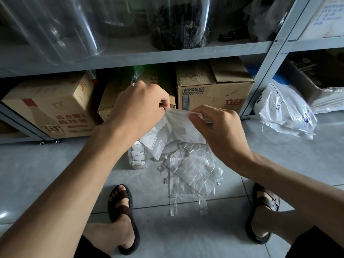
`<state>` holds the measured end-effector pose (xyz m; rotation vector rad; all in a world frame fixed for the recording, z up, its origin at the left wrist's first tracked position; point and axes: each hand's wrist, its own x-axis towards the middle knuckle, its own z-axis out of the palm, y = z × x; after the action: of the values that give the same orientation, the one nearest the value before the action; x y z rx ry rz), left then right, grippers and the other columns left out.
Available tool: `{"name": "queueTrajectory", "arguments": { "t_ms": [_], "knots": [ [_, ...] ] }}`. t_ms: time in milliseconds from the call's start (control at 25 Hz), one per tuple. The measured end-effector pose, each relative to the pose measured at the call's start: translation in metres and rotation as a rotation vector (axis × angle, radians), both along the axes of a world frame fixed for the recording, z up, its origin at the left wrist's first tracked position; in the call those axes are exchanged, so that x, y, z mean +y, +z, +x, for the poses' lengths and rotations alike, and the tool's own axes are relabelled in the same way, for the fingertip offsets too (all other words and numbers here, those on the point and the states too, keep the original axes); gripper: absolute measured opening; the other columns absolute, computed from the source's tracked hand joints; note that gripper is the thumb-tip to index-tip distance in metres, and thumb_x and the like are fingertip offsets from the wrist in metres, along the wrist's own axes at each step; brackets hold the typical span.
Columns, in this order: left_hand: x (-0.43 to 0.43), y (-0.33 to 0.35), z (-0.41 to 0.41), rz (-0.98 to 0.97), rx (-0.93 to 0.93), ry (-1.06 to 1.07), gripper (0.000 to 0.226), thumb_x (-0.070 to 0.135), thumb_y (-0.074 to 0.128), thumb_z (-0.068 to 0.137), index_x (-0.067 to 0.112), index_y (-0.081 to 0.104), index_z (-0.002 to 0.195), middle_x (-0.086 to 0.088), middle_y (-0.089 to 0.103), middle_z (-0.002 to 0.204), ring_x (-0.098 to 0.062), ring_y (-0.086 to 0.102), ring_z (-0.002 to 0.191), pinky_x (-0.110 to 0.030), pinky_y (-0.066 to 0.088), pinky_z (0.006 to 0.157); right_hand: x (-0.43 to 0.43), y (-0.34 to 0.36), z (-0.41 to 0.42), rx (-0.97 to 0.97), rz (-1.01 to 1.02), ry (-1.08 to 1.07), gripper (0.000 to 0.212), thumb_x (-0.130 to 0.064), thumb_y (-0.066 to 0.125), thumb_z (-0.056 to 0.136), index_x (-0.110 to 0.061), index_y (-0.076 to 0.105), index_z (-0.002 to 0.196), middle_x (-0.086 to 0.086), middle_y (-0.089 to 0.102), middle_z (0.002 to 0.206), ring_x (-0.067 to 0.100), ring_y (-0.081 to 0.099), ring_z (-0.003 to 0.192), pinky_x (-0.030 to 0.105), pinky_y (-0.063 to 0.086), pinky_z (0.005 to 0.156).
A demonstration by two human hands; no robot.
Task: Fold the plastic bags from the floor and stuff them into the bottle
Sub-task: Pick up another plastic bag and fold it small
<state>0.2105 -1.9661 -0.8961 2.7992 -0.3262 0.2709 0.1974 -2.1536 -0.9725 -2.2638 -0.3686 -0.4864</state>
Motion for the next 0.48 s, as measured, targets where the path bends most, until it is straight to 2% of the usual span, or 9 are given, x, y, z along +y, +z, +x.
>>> {"name": "queueTrajectory", "arguments": {
  "t_ms": [80,200,280,480],
  "knots": [
    [0.0,0.0,0.0,-0.051,0.033,0.011,0.026,0.005,0.061,0.086,0.024,0.079,0.085,0.002,0.064,0.072,-0.023,0.062,0.071,-0.032,0.054,0.068,0.002,0.0,-0.002,-0.029,-0.023,0.024,0.018,-0.029,0.061,0.095,-0.016,0.074,0.091,-0.007,0.073,0.082,0.009,0.067,0.071,0.036,0.056,0.062],
    [0.0,0.0,0.001,-0.087,0.068,0.023,0.027,0.004,0.06,0.087,0.022,0.081,0.086,0.008,0.056,0.069,-0.009,0.052,0.065,-0.016,0.041,0.058,0.005,0.003,-0.005,-0.043,-0.037,0.06,0.018,-0.03,0.06,0.093,-0.017,0.072,0.088,-0.007,0.07,0.076,0.012,0.063,0.064,0.037,0.055,0.058],
    [-0.001,0.0,0.001,-0.105,0.091,0.018,0.029,0.004,0.059,0.086,0.023,0.081,0.084,0.011,0.055,0.066,-0.006,0.051,0.062,-0.008,0.034,0.055,0.007,0.004,-0.009,-0.05,-0.059,0.094,0.015,-0.029,0.064,0.092,-0.018,0.072,0.088,-0.009,0.069,0.074,0.008,0.061,0.062,0.036,0.055,0.058],
    [-0.004,0.002,0.001,-0.163,0.154,0.014,0.029,0.003,0.06,0.085,0.023,0.08,0.077,0.017,0.057,0.063,-0.002,0.052,0.061,-0.004,0.035,0.053,0.015,0.006,-0.014,-0.075,-0.102,0.17,0.015,-0.032,0.064,0.09,-0.019,0.071,0.085,-0.01,0.069,0.075,0.008,0.063,0.064,0.035,0.055,0.056]
  ]
}}
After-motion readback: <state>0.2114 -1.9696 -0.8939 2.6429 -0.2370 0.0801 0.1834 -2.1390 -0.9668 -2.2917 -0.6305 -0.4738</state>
